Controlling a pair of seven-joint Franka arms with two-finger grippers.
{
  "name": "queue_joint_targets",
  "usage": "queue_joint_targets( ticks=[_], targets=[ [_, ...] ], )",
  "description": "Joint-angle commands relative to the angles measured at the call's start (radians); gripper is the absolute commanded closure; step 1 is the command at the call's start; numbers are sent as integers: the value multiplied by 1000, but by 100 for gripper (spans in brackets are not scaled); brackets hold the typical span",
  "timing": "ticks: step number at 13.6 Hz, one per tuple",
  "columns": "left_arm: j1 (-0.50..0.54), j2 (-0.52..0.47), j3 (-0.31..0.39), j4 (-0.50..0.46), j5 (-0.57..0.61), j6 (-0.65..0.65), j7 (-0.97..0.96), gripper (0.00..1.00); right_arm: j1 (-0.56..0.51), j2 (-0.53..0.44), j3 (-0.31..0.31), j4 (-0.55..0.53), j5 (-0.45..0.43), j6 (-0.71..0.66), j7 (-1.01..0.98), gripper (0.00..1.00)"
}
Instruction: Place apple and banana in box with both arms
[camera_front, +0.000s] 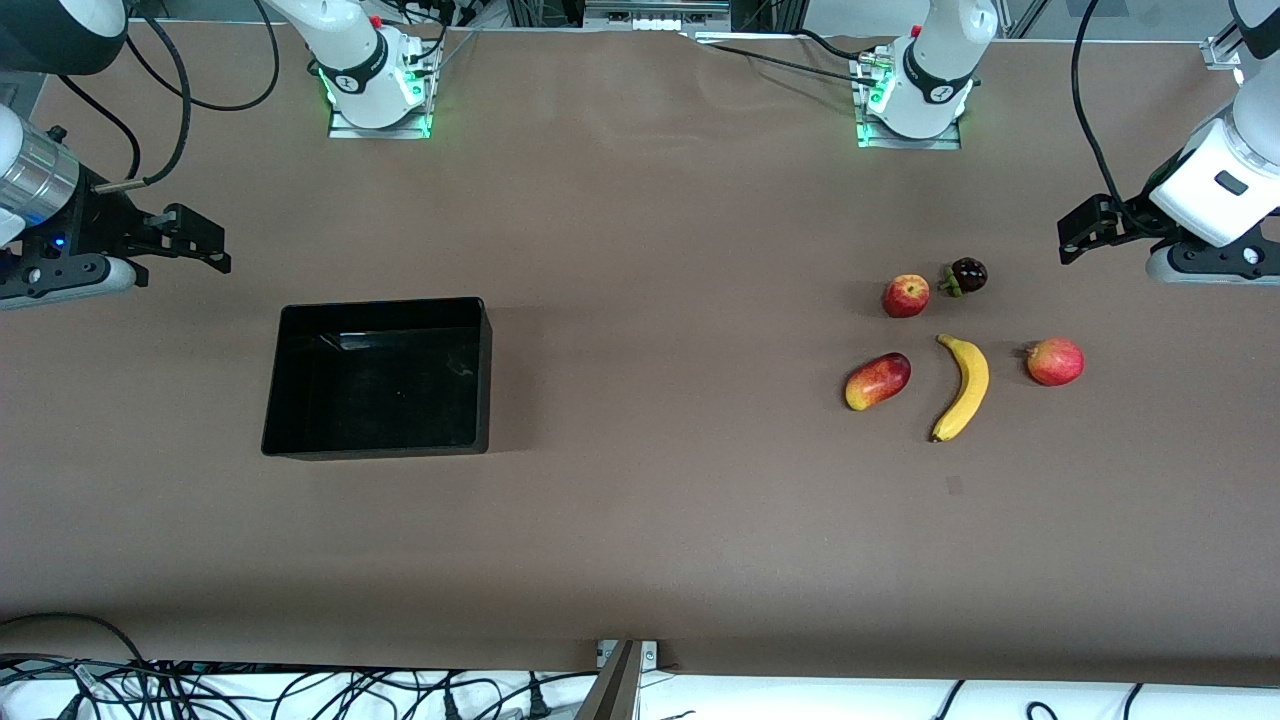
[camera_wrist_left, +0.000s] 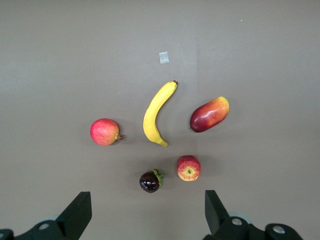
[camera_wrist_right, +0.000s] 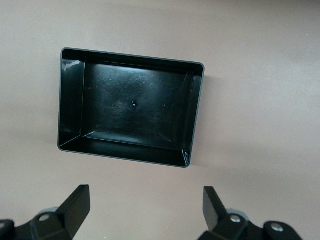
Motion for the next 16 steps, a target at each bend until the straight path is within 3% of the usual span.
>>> queue_joint_targets(
  ticks=[1, 16],
  targets=[
    [-2, 9, -1, 26, -10, -23, -1, 0, -1, 13, 3, 36, -7, -23, -12, 0],
    [-2, 9, -1, 26, -10, -28, -1, 0, -5, 16, 1, 33, -5, -43, -8, 0]
  ],
)
